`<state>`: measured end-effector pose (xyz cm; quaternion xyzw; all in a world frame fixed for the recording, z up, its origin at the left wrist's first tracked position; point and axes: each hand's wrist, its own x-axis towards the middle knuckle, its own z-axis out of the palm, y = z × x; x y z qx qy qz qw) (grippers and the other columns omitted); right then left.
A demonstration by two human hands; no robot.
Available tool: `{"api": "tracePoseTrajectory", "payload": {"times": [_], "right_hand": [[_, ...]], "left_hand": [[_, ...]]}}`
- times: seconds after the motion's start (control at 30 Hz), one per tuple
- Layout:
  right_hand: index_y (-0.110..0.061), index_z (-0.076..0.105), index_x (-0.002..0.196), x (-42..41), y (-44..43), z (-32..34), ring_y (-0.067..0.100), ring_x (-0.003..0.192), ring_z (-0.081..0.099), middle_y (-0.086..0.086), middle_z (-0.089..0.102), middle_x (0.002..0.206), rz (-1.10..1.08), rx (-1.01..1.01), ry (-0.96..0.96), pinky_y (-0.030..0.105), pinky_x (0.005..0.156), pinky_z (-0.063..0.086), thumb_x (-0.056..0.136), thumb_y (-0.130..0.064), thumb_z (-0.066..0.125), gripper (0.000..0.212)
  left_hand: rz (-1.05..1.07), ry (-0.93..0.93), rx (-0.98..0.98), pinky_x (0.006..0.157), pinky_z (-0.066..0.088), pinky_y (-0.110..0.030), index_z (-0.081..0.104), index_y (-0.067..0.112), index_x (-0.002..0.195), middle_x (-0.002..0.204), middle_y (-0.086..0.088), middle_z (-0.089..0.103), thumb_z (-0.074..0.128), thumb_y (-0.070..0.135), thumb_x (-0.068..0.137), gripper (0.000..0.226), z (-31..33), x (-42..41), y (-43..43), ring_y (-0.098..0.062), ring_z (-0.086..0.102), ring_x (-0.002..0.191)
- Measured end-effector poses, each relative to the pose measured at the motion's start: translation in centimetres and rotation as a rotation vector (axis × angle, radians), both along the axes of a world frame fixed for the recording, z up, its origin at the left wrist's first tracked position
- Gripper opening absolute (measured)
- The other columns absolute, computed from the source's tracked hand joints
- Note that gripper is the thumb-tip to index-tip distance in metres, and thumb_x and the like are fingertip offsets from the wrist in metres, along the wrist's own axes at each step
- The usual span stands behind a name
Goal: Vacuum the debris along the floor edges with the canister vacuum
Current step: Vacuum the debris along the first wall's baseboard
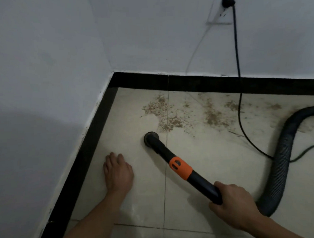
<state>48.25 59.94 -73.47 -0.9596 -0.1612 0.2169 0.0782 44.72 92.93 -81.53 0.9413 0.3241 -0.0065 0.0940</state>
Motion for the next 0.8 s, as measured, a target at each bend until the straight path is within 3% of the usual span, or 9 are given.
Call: {"api": "tracePoseTrajectory", "payload": {"times": [0.1, 0.23, 0.37, 0.5, 0.6, 0.7, 0.8], "right_hand": [[-0.031, 0.047, 0.082, 0.1, -2.8, 0.2, 0.015, 0.076, 0.064, -0.008, 0.052, 0.067, -0.091, -0.016, -0.051, 0.029, 0.058, 0.036, 0.074, -0.058, 0.057, 0.030], [-0.031, 0.044, 0.077, 1.2, -5.9, 1.0, 0.009, 0.052, 0.051, -0.004, 0.055, 0.057, -0.194, 0.155, -0.102, 0.024, 0.049, 0.036, 0.075, -0.064, 0.065, 0.039], [-0.029, 0.043, 0.076, 1.2, -8.2, 0.8, 0.012, 0.057, 0.050, -0.003, 0.052, 0.059, -0.137, 0.081, -0.065, 0.026, 0.055, 0.038, 0.079, -0.049, 0.066, 0.031], [-0.034, 0.043, 0.079, -0.3, -11.4, 0.0, 0.008, 0.067, 0.057, -0.008, 0.055, 0.066, -0.200, -0.138, -0.083, 0.023, 0.059, 0.040, 0.075, -0.061, 0.058, 0.031], [-0.034, 0.045, 0.083, -0.5, -13.5, -0.3, 0.010, 0.075, 0.066, -0.011, 0.056, 0.066, -0.253, -0.195, -0.108, 0.026, 0.059, 0.042, 0.074, -0.064, 0.056, 0.033], [-0.033, 0.046, 0.089, 1.3, -13.0, -0.4, 0.014, 0.070, 0.066, -0.010, 0.055, 0.065, -0.264, -0.160, -0.144, 0.028, 0.053, 0.039, 0.077, -0.063, 0.056, 0.034], [-0.041, 0.032, 0.100, 3.6, -10.6, 0.2, 0.006, 0.054, 0.055, -0.011, 0.055, 0.066, -0.234, -0.005, -0.173, 0.023, 0.048, 0.039, 0.083, -0.071, 0.053, 0.041]], "left_hand": [[-0.058, -0.018, -0.056, 0.113, 0.022, -0.044, 0.042, 0.002, 0.137, 0.150, -0.024, 0.030, 0.047, 0.021, 0.094, 0.047, -0.2, 2.0, -1.6, -0.038, 0.025, 0.139], [-0.066, -0.027, -0.039, 0.113, 0.022, -0.048, 0.048, 0.000, 0.134, 0.147, -0.027, 0.034, 0.049, 0.021, 0.094, 0.045, -0.7, 2.3, -2.9, -0.042, 0.028, 0.138], [-0.085, -0.100, -0.033, 0.109, 0.030, -0.053, 0.055, -0.005, 0.126, 0.141, -0.030, 0.043, 0.057, 0.014, 0.090, 0.041, -1.4, 1.8, -2.4, -0.046, 0.037, 0.133], [-0.063, -0.096, -0.035, 0.104, 0.035, -0.056, 0.058, -0.010, 0.114, 0.133, -0.035, 0.048, 0.063, 0.007, 0.083, 0.036, -1.5, 2.1, -2.7, -0.051, 0.042, 0.126], [-0.024, -0.104, -0.059, 0.105, 0.032, -0.059, 0.058, -0.014, 0.108, 0.131, -0.038, 0.048, 0.062, 0.003, 0.080, 0.032, -1.1, 2.8, -3.6, -0.053, 0.042, 0.125], [-0.006, -0.097, -0.060, 0.106, 0.029, -0.059, 0.056, -0.015, 0.109, 0.132, -0.038, 0.046, 0.060, 0.003, 0.081, 0.033, -1.1, 2.8, -4.1, -0.053, 0.040, 0.126], [-0.015, -0.091, -0.015, 0.107, 0.029, -0.058, 0.056, -0.015, 0.113, 0.134, -0.038, 0.045, 0.056, 0.007, 0.085, 0.036, -1.2, 2.6, -4.1, -0.052, 0.040, 0.127]]}}
